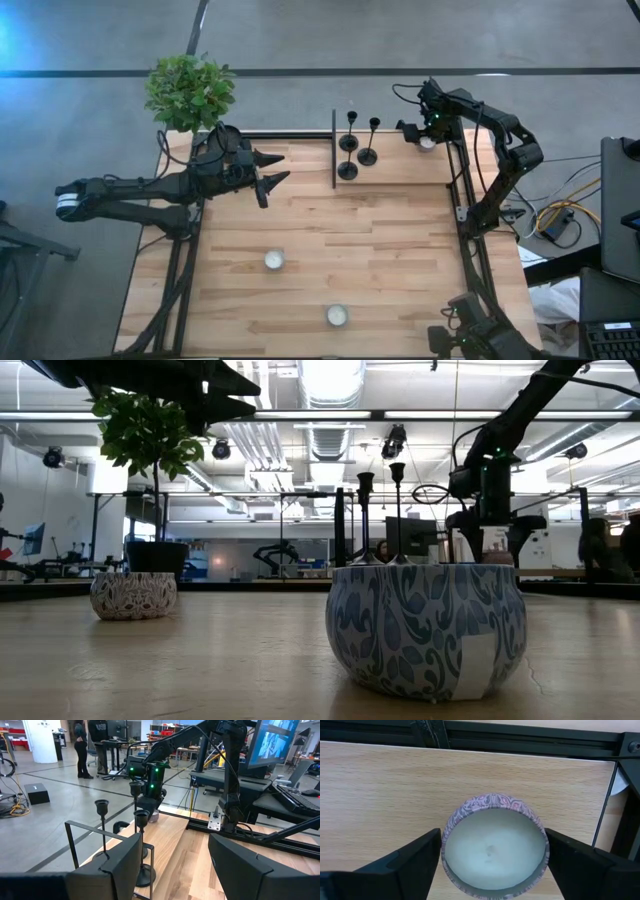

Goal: Pick & Place candle stick holders
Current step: Put the top right pink scented candle on the shelf

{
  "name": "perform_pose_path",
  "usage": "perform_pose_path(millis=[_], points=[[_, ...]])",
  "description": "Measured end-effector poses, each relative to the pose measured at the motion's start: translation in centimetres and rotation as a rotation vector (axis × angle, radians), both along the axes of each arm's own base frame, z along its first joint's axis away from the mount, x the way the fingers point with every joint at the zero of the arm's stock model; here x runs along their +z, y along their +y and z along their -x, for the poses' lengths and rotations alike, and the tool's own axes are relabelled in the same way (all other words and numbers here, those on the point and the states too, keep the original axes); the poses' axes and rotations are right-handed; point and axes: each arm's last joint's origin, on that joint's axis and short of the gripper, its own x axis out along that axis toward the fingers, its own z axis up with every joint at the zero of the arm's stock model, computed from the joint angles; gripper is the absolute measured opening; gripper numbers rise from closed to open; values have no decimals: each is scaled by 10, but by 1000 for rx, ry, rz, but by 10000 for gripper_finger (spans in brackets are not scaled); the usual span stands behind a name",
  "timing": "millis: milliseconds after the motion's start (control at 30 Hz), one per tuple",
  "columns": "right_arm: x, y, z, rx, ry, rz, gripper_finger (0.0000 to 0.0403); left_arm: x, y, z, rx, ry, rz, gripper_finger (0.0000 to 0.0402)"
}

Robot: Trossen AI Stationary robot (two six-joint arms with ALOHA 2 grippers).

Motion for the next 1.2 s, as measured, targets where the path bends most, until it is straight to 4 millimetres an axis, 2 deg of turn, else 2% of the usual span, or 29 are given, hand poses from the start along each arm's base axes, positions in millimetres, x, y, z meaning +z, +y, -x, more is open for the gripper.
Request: perform_pose_path(millis=[633, 1200], points=[[0, -4, -1, -85, -26, 35, 354, 0, 0, 0, -1, 0, 0, 236], [0, -5, 0, -95, -26, 38, 334, 0, 0, 0, 0, 0, 0, 236]])
